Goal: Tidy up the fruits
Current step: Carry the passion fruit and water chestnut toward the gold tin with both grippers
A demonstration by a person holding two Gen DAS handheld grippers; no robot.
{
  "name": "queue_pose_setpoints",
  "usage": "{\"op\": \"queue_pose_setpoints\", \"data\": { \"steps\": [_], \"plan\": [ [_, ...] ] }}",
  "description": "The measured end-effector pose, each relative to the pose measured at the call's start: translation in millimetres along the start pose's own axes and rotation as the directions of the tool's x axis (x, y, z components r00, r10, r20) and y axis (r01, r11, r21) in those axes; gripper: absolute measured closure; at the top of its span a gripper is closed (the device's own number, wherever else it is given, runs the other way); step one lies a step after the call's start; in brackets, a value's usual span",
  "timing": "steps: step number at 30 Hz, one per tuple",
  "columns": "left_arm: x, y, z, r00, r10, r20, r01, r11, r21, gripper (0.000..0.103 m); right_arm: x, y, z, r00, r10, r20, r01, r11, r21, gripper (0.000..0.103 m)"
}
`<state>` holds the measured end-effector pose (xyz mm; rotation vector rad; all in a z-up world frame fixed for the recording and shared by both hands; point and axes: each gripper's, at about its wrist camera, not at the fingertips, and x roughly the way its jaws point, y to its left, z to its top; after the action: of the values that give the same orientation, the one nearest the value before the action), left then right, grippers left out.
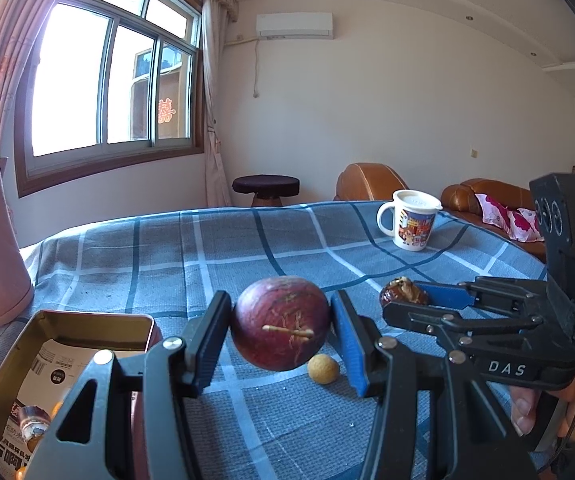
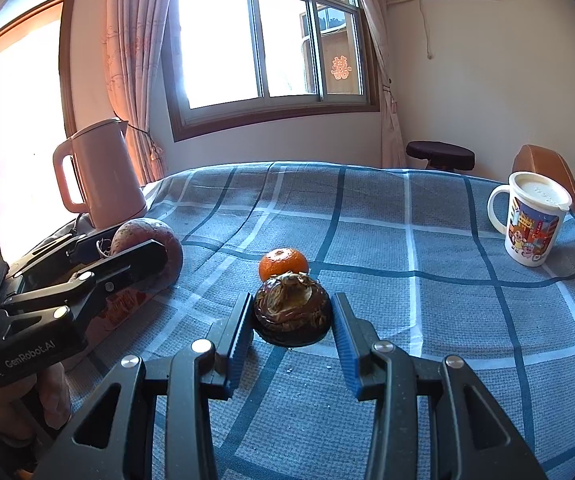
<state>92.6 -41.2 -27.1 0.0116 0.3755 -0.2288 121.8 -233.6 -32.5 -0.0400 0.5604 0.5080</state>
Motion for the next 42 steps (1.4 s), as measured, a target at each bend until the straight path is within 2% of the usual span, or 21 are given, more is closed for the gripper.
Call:
{"op": "queue_pose_setpoints", "data": {
  "steps": [42],
  "plan": [
    [-20.3,-1.8,0.4,0.997,0.036,0.068,-0.036,0.999,0.001,0.05,-18.7,7.7,-1.0,0.995,-0.018,0.096,0.023,0.998,-0.053,0.062]
  ]
}}
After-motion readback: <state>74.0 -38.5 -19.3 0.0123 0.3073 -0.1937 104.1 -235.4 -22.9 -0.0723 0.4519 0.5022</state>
